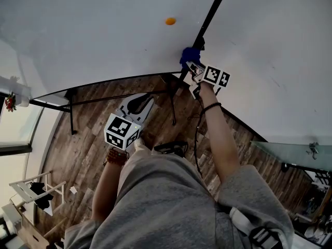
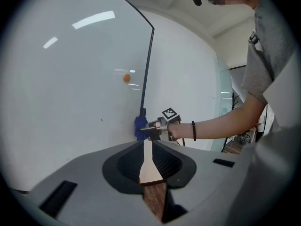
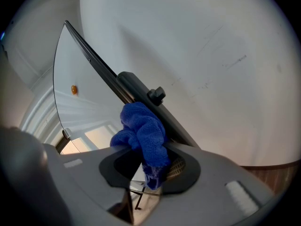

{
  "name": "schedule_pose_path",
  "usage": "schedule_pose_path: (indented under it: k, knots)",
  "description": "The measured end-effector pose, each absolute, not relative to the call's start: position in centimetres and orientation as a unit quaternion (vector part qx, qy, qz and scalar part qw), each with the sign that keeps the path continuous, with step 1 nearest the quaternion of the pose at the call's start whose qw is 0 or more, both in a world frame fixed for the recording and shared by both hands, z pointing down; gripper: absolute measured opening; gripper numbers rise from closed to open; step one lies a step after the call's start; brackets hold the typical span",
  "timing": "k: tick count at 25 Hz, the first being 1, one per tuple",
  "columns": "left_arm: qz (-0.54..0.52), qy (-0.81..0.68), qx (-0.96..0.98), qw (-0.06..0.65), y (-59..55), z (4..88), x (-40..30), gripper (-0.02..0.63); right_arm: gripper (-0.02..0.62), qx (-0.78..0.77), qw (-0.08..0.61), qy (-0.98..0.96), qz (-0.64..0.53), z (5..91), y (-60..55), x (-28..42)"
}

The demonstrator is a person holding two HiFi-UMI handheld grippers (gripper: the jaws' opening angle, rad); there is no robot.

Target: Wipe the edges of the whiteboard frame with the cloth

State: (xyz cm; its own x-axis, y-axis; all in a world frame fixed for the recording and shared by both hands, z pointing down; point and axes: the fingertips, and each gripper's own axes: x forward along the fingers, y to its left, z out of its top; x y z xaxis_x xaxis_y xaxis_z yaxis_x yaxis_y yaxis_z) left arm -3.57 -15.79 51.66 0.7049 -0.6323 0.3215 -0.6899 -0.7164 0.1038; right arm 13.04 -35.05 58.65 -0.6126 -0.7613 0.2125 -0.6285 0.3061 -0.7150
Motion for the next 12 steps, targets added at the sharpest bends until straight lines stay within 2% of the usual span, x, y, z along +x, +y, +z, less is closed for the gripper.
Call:
schedule_pose_path:
  k: [12]
  knots:
    - [0.126, -0.396, 0.903, 0.109, -16.0, 51.3, -6.2, 0.061, 0.115, -0.421, 0.044, 0.807, -0.412, 61.6, -35.3, 12.7]
